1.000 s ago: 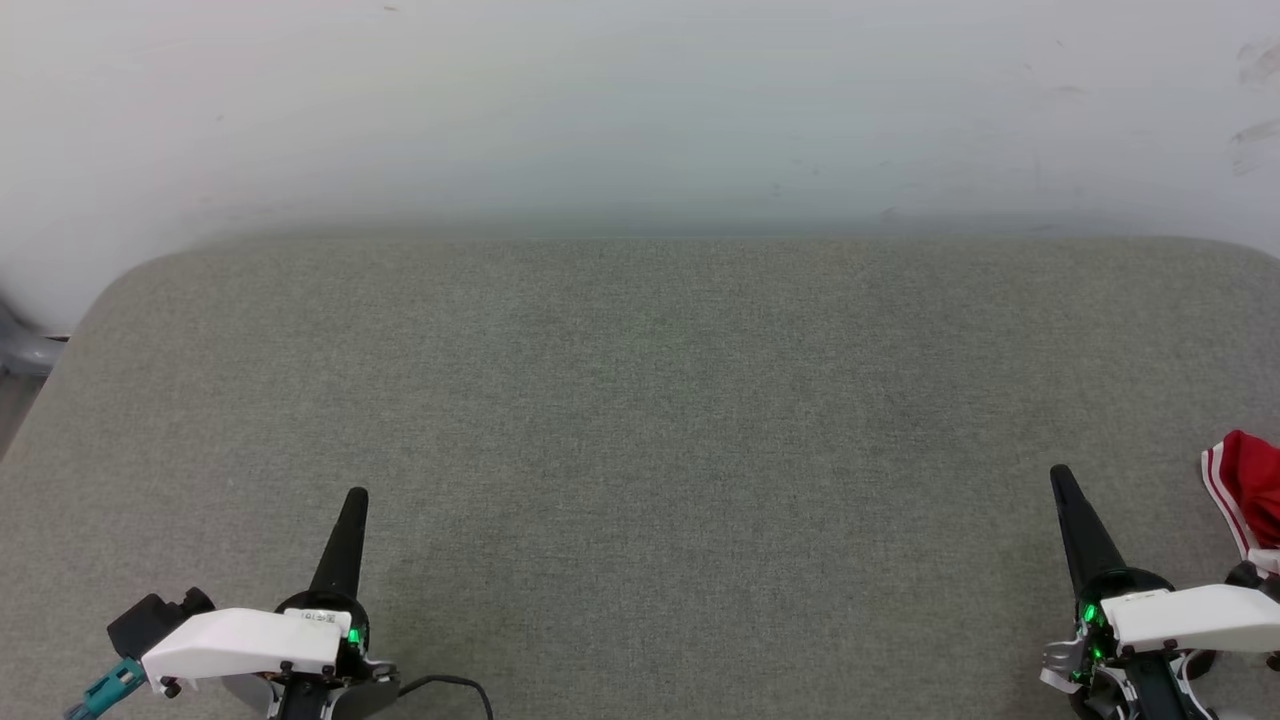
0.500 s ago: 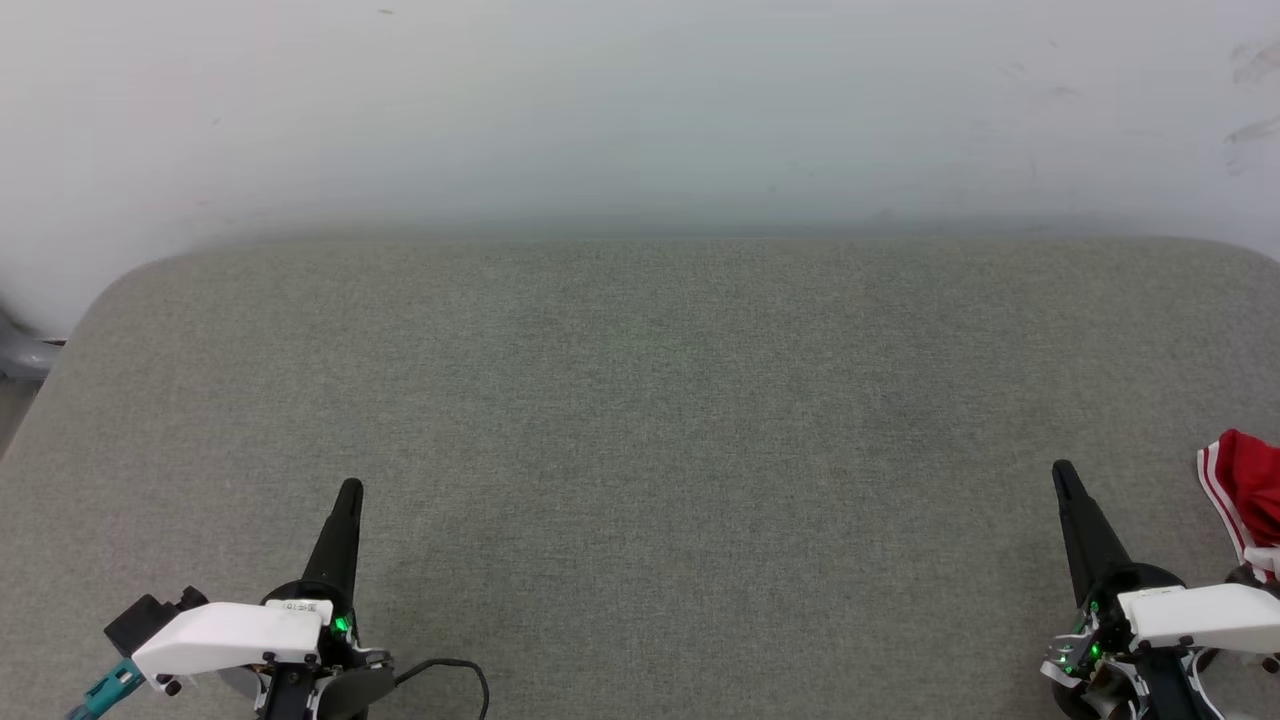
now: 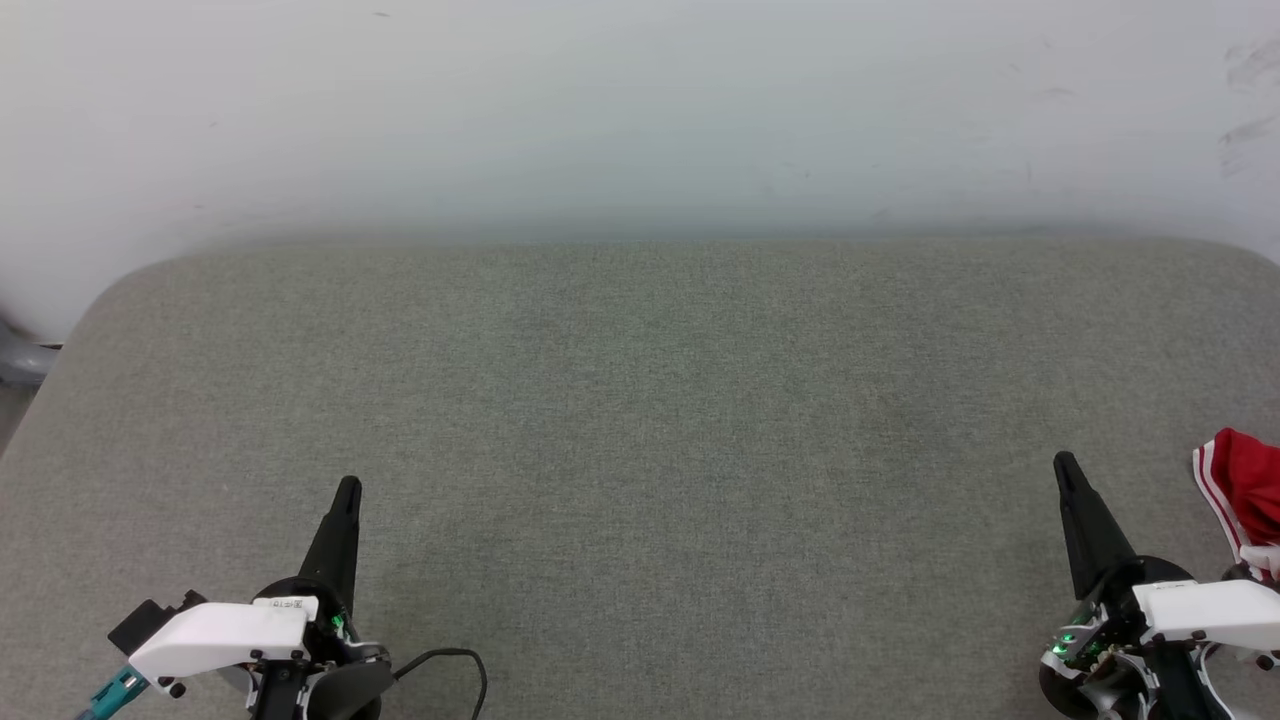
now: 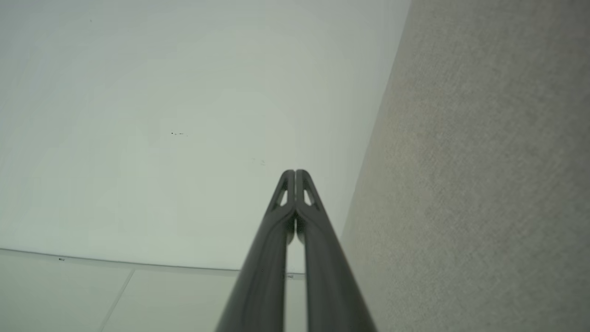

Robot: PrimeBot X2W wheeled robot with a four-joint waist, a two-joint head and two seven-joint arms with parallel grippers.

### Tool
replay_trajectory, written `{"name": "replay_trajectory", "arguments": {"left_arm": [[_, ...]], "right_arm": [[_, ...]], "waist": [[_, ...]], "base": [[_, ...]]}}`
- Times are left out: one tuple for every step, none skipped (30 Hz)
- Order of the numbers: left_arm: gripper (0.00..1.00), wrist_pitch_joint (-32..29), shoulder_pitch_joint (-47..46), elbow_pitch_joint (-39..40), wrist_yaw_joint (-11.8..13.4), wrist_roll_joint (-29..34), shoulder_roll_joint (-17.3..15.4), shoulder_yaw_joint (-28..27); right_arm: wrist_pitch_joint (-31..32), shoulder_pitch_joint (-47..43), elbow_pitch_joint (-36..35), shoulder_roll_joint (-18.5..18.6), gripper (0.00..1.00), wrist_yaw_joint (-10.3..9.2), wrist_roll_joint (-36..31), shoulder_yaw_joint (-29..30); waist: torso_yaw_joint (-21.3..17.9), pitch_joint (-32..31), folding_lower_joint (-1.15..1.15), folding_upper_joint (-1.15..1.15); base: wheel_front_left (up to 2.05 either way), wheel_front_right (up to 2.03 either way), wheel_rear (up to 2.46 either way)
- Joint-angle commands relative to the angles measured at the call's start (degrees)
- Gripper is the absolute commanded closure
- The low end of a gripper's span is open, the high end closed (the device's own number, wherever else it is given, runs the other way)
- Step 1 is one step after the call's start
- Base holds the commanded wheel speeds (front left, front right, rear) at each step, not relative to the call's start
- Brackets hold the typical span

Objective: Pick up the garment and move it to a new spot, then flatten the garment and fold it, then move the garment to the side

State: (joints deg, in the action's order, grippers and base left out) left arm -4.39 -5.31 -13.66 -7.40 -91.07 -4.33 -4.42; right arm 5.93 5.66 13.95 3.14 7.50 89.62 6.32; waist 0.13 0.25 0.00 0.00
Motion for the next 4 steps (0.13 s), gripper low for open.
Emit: {"name": "replay_trajectory", "arguments": {"left_arm": [[1.0, -0.5, -1.0, -0.2, -0.1, -0.9, 0.3, -0.3], [1.0, -0.5, -1.1, -0.2, -0.2, -1.3, 0.3, -0.4], [1.0, -0.7, -1.1, -0.3, -0.2, -2.1, 0.3, -0.5], [1.0, -0.9, -1.0, -0.4, -0.2, -2.4, 0.3, -0.5]], "right_arm": [[0.3, 0.8, 0.1, -0.3, 1.0, -0.02, 1.0, 0.2], [0.4, 0.8, 0.1, -0.3, 1.0, -0.02, 1.4, 0.2], [0.6, 0.9, 0.1, -0.4, 1.0, -0.03, 2.1, 0.2], [0.7, 0.9, 0.1, -0.4, 1.0, -0.03, 2.4, 0.3]], "waist": [[0.0, 0.0, 0.0, 0.0], [0.0, 0.0, 0.0, 0.0], [-0.1, 0.0, 0.0, 0.0], [-0.1, -0.1, 0.0, 0.0]], "base": [[0.0, 0.0, 0.0], [0.0, 0.0, 0.0], [0.0, 0.0, 0.0], [0.0, 0.0, 0.0]]}}
